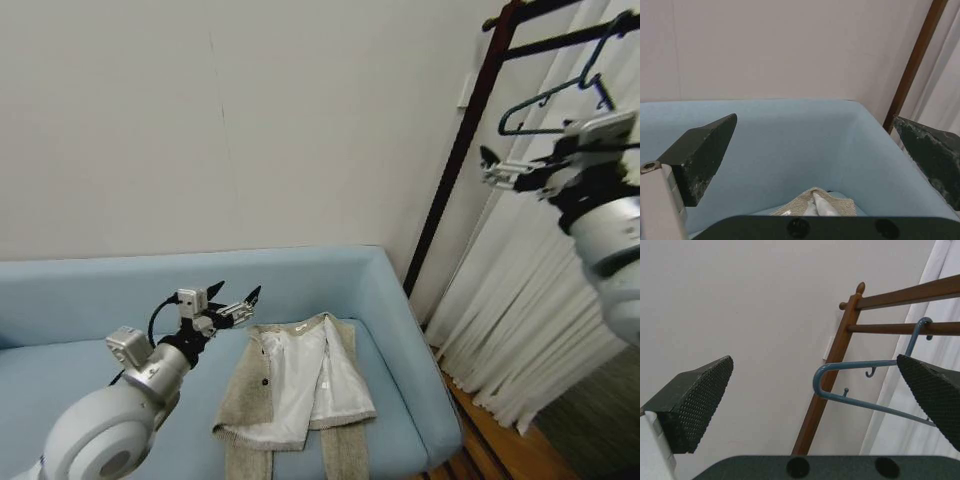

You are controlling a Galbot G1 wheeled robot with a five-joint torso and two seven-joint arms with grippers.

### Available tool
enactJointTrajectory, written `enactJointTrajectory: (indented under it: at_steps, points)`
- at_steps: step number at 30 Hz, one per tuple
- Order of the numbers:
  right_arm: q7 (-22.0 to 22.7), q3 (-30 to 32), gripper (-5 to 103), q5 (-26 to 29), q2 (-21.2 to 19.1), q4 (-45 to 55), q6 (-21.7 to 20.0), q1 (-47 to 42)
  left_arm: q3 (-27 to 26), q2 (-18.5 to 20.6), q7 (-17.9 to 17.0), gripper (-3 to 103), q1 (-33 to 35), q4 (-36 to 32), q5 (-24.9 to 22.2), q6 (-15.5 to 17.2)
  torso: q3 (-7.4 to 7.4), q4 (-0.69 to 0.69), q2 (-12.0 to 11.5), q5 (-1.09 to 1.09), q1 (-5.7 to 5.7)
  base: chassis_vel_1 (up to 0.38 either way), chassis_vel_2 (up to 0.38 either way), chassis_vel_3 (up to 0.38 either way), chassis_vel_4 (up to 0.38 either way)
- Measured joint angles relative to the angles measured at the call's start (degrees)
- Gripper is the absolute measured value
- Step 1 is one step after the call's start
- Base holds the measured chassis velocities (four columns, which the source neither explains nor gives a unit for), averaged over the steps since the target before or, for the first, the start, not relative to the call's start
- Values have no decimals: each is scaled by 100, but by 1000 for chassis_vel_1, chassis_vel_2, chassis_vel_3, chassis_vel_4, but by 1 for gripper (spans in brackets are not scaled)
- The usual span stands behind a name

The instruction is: Pick up the clothes from the sofa and hang them on the clothes hanger.

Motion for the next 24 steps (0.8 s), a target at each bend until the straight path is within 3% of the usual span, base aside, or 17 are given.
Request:
enactJointTrajectory:
  at_steps: [7,13,24]
  points:
    - [-438,-442,100,693,-220,-991,156,738,145,9,90,100,-111,83,12,84,1,1,0,2,0,0,0,0,0]
    - [-1121,-488,100,778,-412,-1612,546,754,200,74,177,100,-152,169,9,108,0,-1,0,2,0,0,0,0,0]
    - [-1115,-646,100,710,-119,-1542,639,637,205,51,247,100,37,190,5,150,1,1,-1,1,1,0,0,0,0]
